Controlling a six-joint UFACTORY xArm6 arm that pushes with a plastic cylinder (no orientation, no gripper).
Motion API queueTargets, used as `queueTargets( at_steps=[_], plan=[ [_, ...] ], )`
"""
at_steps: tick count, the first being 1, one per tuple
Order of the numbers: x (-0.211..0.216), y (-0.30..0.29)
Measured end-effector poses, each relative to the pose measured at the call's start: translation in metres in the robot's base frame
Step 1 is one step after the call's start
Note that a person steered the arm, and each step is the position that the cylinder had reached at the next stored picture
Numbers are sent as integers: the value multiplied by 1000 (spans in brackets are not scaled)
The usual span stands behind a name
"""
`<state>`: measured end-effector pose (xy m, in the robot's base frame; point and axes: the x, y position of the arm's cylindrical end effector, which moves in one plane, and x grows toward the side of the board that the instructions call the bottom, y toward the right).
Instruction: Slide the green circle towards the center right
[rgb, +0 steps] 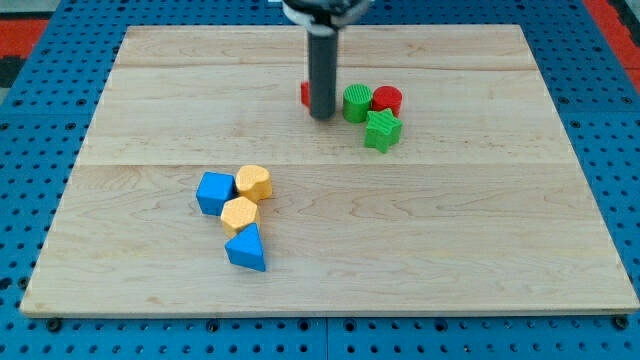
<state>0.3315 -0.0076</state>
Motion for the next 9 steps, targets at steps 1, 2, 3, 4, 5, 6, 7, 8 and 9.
queueTargets(
  at_steps=[1,2,3,4,5,6,7,8,9],
  plan=[
    [-29,20],
    [-29,107],
    [-18,187],
    [38,149],
    [46,104],
    [28,79],
    [-13,76],
    [-13,46],
    [10,-11]
  ],
)
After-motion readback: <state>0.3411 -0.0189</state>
